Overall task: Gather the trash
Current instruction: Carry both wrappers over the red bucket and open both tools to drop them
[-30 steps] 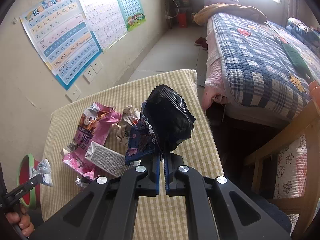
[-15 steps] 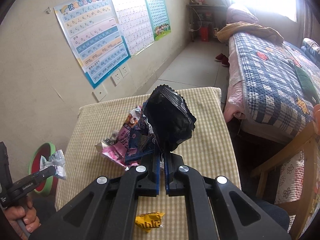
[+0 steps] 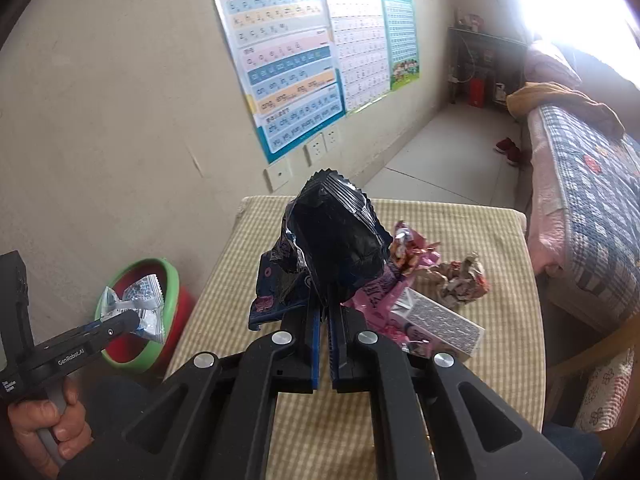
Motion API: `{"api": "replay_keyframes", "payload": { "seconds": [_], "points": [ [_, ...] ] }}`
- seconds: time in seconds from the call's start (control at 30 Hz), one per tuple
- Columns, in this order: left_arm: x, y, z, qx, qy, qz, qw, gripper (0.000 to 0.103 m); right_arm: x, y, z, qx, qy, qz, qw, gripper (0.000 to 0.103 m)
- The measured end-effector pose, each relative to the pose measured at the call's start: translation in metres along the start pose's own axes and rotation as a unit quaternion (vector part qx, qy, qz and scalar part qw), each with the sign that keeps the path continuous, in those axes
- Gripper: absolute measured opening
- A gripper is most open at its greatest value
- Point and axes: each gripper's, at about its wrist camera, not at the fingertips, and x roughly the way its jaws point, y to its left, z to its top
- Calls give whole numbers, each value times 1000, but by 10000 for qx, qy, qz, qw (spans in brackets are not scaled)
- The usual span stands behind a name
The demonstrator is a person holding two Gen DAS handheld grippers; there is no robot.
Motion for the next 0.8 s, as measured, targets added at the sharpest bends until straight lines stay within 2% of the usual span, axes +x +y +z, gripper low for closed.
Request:
{"api": "replay_keyframes", "payload": {
  "seconds": [0.5, 0.8],
  "points": [
    [-41, 113, 3, -916, -335, 456, 9942, 46, 40, 137, 7, -934, 198, 769, 9925, 4],
    [-49, 161, -1, -1308, -370, 562, 9891, 46, 71, 206, 7, -1458, 369, 1053, 9830, 4]
  ]
}}
